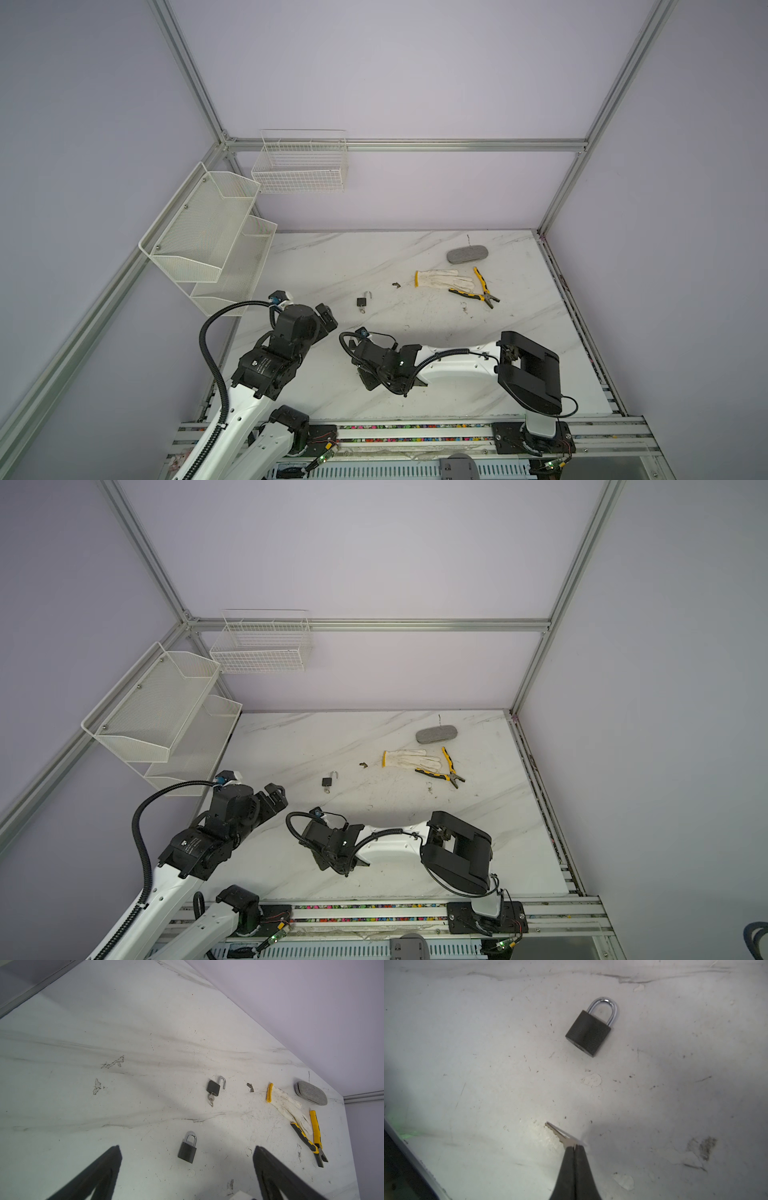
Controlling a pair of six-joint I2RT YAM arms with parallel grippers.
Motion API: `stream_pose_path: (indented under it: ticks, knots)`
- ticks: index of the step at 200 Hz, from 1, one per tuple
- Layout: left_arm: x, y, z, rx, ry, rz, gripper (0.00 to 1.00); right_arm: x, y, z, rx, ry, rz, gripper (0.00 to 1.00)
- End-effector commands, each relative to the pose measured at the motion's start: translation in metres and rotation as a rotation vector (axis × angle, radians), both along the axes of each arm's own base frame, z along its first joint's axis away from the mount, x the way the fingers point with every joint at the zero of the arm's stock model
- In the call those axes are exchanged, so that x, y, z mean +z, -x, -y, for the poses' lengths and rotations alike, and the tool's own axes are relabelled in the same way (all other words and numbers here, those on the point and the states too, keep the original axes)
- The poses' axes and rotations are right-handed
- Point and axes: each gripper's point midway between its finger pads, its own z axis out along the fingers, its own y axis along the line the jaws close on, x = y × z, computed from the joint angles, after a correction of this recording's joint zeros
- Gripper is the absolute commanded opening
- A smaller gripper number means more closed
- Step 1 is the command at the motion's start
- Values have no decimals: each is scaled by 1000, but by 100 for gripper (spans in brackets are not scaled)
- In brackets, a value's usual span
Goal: Unlock with the key
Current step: 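Close the right gripper on the key ring and lift the key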
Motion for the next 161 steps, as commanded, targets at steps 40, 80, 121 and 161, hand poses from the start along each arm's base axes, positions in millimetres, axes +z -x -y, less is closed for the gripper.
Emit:
stream_pose_path:
  ticks: [40, 80, 121, 161]
  knots:
    - [-5, -2, -1, 11, 8, 7, 100, -8, 5, 1, 47, 52, 7, 0]
    - [-6, -4, 1, 4, 10, 1, 100, -9, 3, 3, 42, 68, 20, 0]
    - [-4, -3, -1, 10, 7, 10, 100, -11, 4, 2, 50, 67, 14, 5]
    - [-4, -3, -1, 13, 5, 8, 100, -14, 7, 0, 59, 60, 5, 10]
